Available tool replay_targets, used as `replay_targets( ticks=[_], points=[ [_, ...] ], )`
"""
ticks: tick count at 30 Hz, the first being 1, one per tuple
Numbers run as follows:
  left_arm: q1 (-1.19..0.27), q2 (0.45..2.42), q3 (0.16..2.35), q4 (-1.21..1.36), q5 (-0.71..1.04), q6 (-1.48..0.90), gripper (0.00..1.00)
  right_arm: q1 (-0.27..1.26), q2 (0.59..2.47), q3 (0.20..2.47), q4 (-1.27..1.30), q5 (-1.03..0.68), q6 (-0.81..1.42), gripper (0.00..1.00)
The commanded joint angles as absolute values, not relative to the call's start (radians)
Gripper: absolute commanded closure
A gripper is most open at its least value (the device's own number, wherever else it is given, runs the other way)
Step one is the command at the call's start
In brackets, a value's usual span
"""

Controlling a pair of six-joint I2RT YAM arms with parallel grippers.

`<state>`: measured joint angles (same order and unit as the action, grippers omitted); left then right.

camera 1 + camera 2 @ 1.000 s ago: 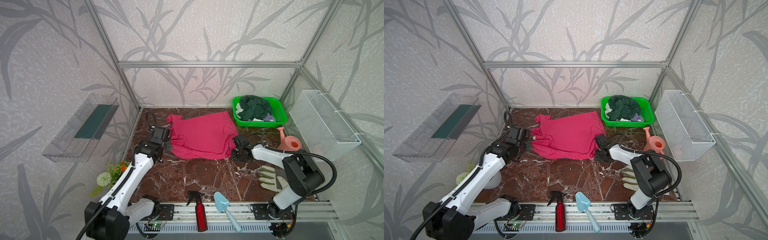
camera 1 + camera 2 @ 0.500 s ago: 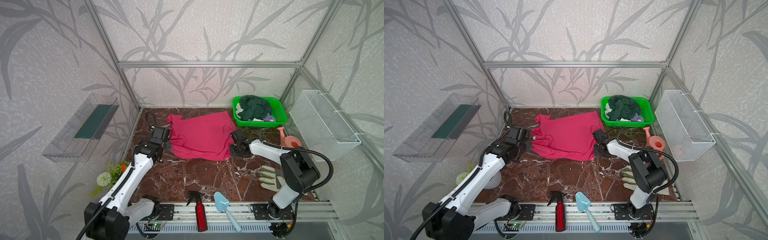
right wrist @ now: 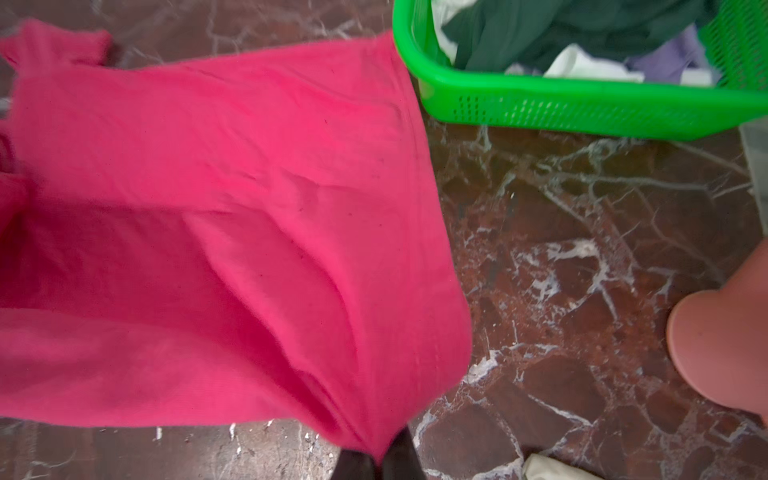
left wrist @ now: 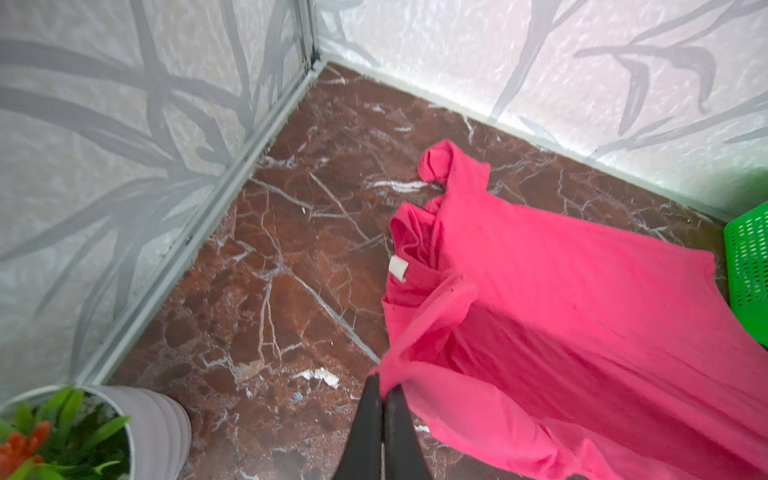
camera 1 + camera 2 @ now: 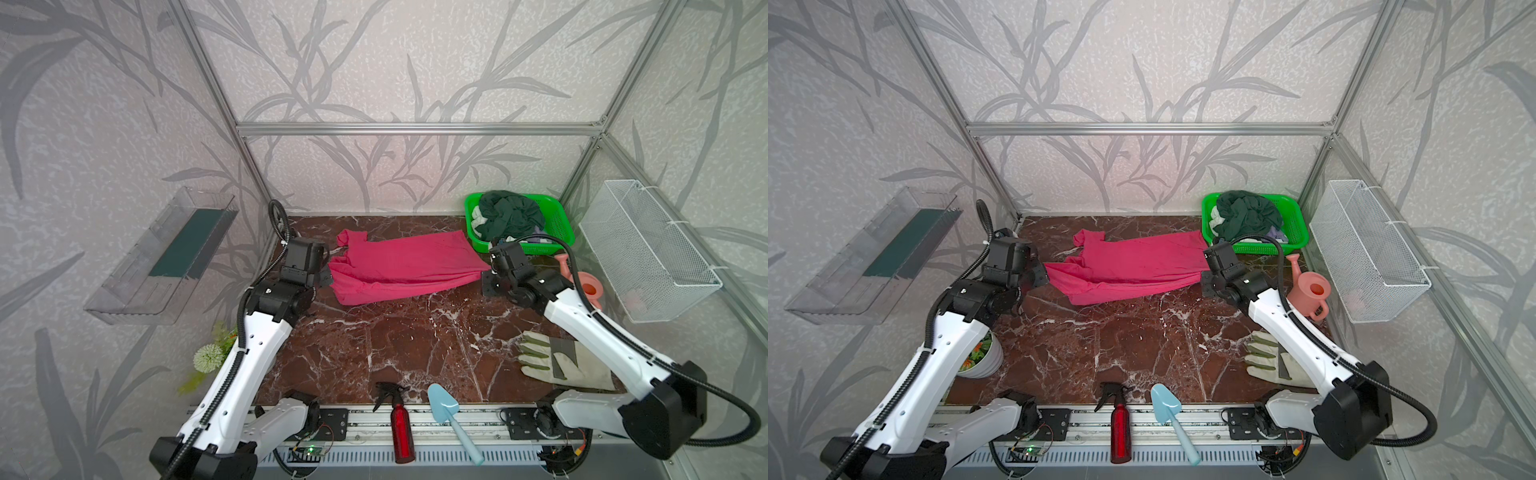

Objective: Fold and stack the t-shirts
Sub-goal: 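Lift the t-shirt high with both grippers and swing it farther away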

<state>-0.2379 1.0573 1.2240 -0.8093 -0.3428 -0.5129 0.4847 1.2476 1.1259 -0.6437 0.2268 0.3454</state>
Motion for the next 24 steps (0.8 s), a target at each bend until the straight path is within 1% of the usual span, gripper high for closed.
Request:
replay_targets(
  ticks=[1, 5, 9, 14, 18, 24],
  points=[
    [-0.227, 1.063, 1.343, -0.832, -0.431, -0.435, 1.0, 0.481, 1.222, 1.241, -0.666, 0.217, 0.259, 1.0],
    [-0.22, 1.117, 1.537, -0.822, -0.466, -0.369, 1.0, 0.482, 1.259, 1.439, -0.679, 0.198, 0.209, 1.0],
    [-0.217, 1.197, 1.801, -0.825, -0.49, -0.294, 1.0, 0.48, 1.299, 1.645, -0.675, 0.165, 0.176, 1.0],
    [-0.216, 1.263, 2.08, -0.825, -0.473, -0.221, 1.0, 0.483, 1.294, 1.818, -0.633, 0.123, 0.171, 1.0],
    [-0.216, 1.267, 2.203, -0.8, -0.468, -0.152, 1.0, 0.5, 1.281, 1.906, -0.609, 0.048, 0.184, 1.0],
    [-0.216, 1.209, 2.276, -0.718, -0.422, -0.079, 1.0, 0.581, 1.257, 1.995, -0.589, 0.028, 0.178, 1.0]
  ],
)
